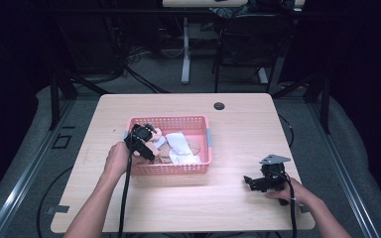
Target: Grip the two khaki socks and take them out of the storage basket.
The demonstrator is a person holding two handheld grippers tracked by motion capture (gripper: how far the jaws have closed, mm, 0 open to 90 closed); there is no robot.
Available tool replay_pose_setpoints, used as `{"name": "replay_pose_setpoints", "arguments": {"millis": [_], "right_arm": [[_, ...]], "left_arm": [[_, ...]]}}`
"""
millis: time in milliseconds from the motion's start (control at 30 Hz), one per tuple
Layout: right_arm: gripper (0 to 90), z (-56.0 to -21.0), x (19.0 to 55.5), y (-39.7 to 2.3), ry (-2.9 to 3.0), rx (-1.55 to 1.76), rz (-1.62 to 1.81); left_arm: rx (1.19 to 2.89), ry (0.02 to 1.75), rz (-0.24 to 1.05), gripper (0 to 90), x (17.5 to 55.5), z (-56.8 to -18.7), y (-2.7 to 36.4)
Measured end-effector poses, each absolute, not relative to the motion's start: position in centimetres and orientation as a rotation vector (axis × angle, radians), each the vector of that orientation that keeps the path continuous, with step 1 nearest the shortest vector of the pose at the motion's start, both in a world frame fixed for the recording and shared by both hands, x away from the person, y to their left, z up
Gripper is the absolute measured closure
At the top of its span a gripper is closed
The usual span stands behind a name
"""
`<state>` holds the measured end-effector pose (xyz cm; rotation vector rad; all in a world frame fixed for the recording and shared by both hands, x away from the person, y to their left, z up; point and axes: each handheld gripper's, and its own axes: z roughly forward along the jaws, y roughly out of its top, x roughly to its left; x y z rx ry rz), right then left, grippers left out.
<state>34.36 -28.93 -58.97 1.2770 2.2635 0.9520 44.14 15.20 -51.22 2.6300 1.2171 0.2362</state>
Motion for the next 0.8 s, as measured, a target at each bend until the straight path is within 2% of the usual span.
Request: {"name": "replay_pose_setpoints", "arguments": {"millis": [400,600,800], "right_arm": [[0.0,-59.0,34.4,-28.9,2.263,1.277,0.954],[0.0,-59.0,34.4,-28.9,2.264,1.277,0.954],[0.0,-59.0,34.4,-28.9,2.264,1.277,0.953]], "left_arm": [[2.615,1.245,0.215,63.0,44.3,-51.8,15.2],[2.588,1.244,0.228,72.0,44.1,-51.2,15.7],[2.537,1.243,0.237,76.7,44.0,-50.3,16.5]]}}
